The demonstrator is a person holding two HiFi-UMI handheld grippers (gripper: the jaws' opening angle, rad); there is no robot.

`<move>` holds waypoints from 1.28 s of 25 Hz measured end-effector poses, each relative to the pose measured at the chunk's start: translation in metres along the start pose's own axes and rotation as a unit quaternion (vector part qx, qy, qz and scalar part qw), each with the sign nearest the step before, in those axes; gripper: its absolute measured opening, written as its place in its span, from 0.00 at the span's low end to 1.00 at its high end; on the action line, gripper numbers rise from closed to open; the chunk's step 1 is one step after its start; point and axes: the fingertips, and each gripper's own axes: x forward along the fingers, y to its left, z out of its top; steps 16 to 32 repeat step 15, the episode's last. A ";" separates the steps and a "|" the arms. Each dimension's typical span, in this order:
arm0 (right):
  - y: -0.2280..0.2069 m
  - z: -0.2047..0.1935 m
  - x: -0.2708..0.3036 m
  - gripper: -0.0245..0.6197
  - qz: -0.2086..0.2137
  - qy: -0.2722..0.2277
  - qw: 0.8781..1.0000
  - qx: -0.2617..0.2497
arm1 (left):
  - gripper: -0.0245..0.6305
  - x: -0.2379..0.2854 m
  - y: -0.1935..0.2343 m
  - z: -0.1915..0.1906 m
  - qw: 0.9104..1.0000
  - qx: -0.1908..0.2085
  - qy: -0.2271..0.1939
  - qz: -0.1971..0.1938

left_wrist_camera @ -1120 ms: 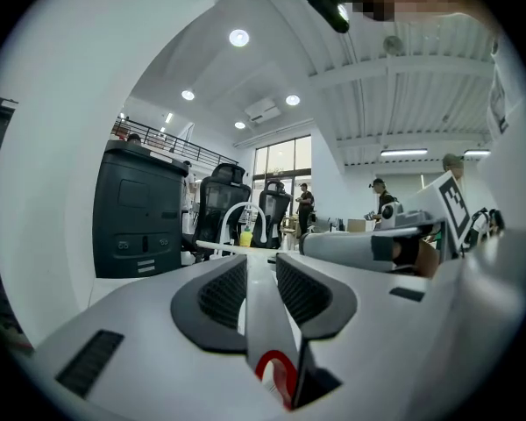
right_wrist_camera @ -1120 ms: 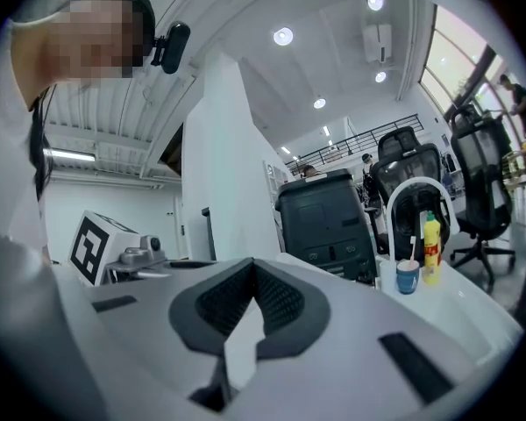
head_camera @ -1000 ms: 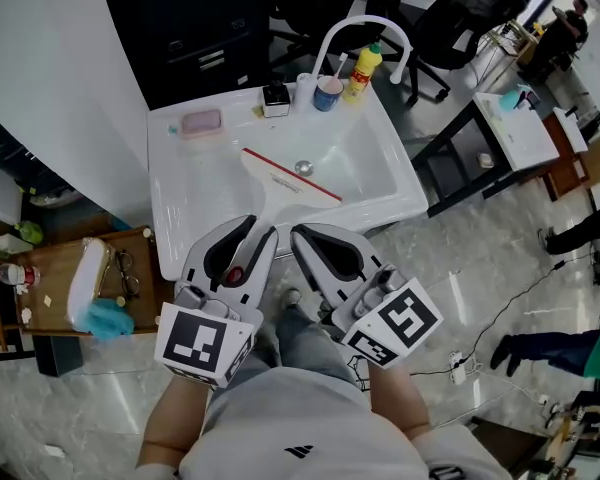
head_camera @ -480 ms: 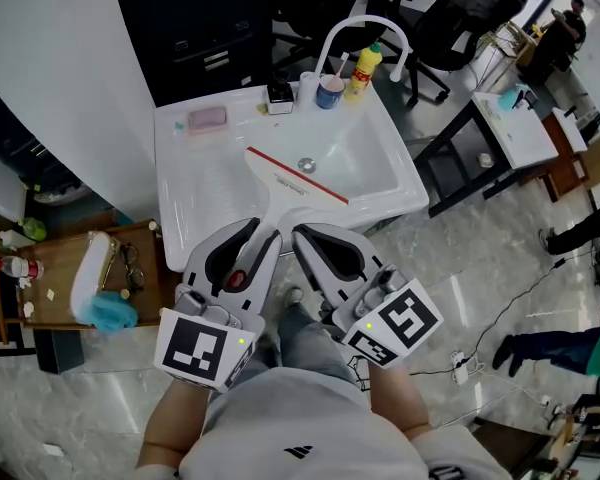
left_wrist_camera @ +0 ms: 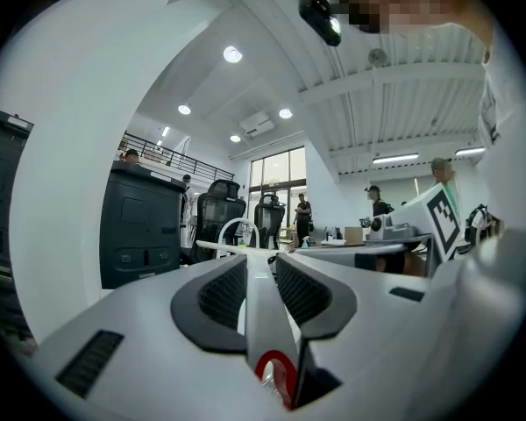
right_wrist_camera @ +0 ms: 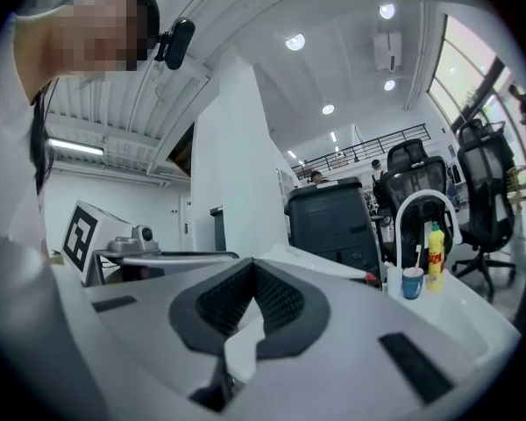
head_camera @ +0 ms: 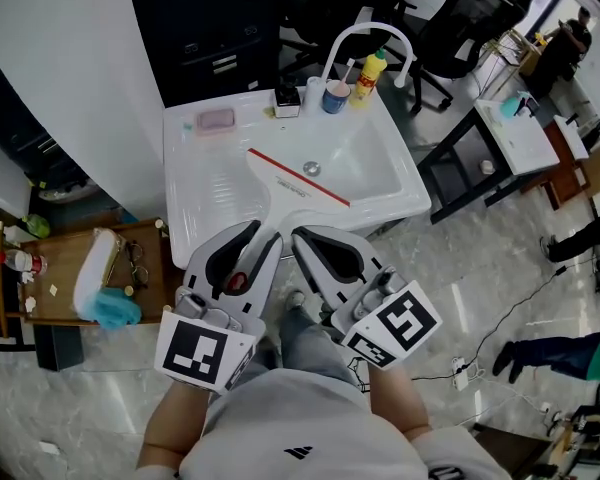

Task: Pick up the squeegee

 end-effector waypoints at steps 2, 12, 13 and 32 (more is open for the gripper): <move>0.002 0.000 0.001 0.05 0.001 0.001 1.000 -0.002 | 0.21 -0.002 0.001 0.000 1.000 -0.001 -0.001 0.001; 0.010 0.000 0.004 0.05 0.004 0.004 1.000 -0.006 | 0.21 -0.009 0.004 0.003 1.000 -0.003 -0.006 0.003; 0.010 0.000 0.004 0.05 0.004 0.004 1.000 -0.006 | 0.21 -0.009 0.005 0.004 1.000 -0.003 -0.006 0.003; 0.012 0.001 0.005 0.05 0.004 0.004 1.000 -0.007 | 0.21 -0.010 0.006 0.005 1.000 -0.003 -0.008 0.002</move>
